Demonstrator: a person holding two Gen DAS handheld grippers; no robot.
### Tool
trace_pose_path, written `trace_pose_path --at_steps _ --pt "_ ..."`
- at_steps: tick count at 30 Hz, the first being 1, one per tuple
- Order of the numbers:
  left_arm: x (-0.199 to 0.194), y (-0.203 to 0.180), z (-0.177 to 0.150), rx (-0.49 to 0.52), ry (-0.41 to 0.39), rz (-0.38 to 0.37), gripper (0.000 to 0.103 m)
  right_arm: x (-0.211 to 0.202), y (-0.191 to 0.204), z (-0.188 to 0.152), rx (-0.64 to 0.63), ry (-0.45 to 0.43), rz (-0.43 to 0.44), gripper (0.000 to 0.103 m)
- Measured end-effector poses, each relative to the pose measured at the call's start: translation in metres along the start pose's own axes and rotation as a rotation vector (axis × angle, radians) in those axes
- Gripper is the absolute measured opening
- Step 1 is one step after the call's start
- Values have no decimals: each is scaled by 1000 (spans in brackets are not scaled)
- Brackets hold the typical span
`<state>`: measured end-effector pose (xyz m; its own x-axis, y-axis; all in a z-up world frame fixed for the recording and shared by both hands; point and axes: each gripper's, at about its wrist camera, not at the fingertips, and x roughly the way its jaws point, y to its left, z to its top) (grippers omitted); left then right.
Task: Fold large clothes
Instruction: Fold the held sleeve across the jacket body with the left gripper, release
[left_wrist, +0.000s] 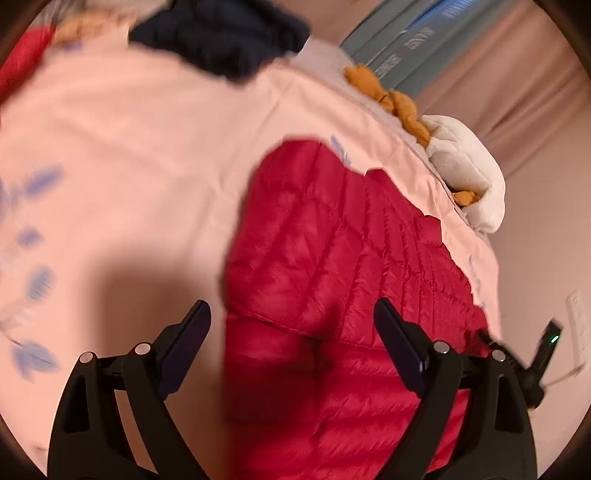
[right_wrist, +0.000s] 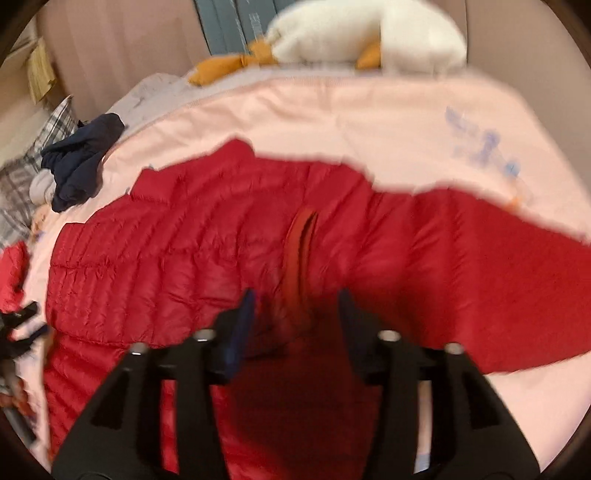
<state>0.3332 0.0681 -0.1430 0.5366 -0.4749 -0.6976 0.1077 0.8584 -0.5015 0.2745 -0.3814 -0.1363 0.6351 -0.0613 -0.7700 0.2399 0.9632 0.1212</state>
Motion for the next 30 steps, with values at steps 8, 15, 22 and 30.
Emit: trace_pose_path --at_steps 8,15,22,30 --pt "13 -35 24 131 -80 114 55 10 32 12 -74 -41 62 53" --pt "63 -53 6 264 -13 241 40 54 32 0 -76 73 41 43" --pt "71 -54 4 294 6 276 42 64 34 -6 -79 78 28 45" --pt "10 -66 -21 313 -59 243 81 -9 24 -21 -41 -41 50 71"
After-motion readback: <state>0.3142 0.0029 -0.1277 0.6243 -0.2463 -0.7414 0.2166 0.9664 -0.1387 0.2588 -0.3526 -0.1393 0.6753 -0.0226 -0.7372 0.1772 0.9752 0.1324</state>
